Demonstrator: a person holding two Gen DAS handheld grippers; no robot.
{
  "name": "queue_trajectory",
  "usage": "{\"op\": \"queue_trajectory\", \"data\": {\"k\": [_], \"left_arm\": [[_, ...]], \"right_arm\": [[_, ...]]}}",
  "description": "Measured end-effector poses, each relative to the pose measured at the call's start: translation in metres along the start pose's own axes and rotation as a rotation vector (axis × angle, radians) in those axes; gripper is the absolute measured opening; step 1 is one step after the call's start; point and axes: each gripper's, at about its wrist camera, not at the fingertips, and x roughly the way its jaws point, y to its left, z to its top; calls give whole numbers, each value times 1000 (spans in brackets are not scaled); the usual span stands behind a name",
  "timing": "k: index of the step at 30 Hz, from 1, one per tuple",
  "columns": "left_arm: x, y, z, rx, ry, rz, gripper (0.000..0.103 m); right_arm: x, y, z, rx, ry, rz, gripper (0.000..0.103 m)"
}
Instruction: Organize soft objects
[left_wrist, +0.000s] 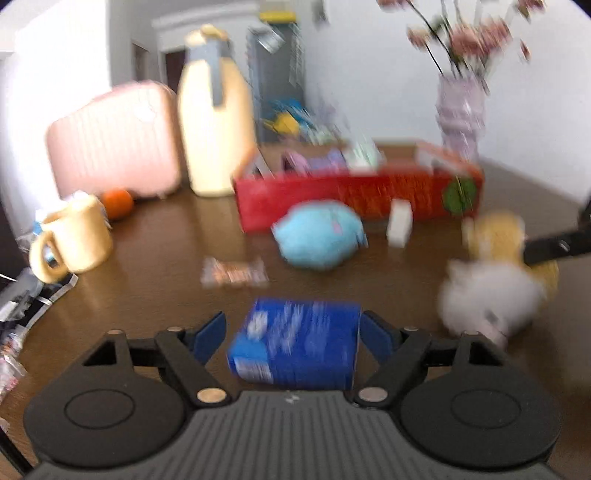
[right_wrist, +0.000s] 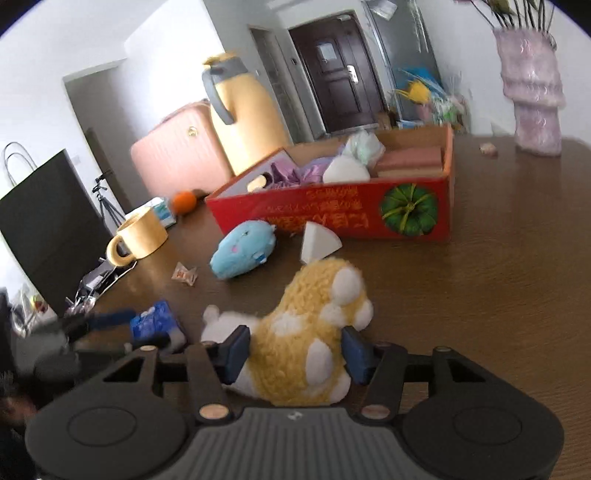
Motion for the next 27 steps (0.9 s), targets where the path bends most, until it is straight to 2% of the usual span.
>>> {"op": "queue_trajectory", "data": {"k": [1, 2, 4, 7, 8, 9, 11, 13, 15, 17, 22, 27], "left_arm": [[-6, 0, 5, -32, -38, 16, 86], [-11, -2, 10, -63, -78, 32, 86], [-20, -17, 18, -68, -153, 13, 86], [-10, -58, 29, 49, -154, -71, 85], [0, -70, 31, 85, -125, -57, 74], [10, -81, 31, 120, -83, -10, 65], [18, -91, 28, 132, -46, -18, 63], [17, -97, 26, 111, 1, -71, 62], [7, -105, 22, 108, 18, -160, 68], [-3, -113, 19, 114, 20, -240, 69], [-13, -101, 17, 104, -21, -254, 69], [-13, -81, 23, 95, -45, -198, 69]], "right_arm": [[-12, -2, 1, -6, -40, -43, 56], [-23, -2, 0, -16, -71, -71, 64], [-46, 0, -7, -21, -140, -67, 77], [-67, 3, -25, 7, -175, -36, 75], [-71, 5, -31, 18, -175, -28, 72], [-73, 6, -38, 33, -173, -21, 70], [-76, 7, -49, 62, -158, -20, 64], [-82, 5, -61, 82, -162, -24, 64], [-87, 1, -68, 111, -179, -36, 64], [-92, 0, -72, 113, -197, -48, 65], [-81, 8, -72, 58, -213, -146, 65], [-43, 36, -75, -71, -175, -281, 70]]}}
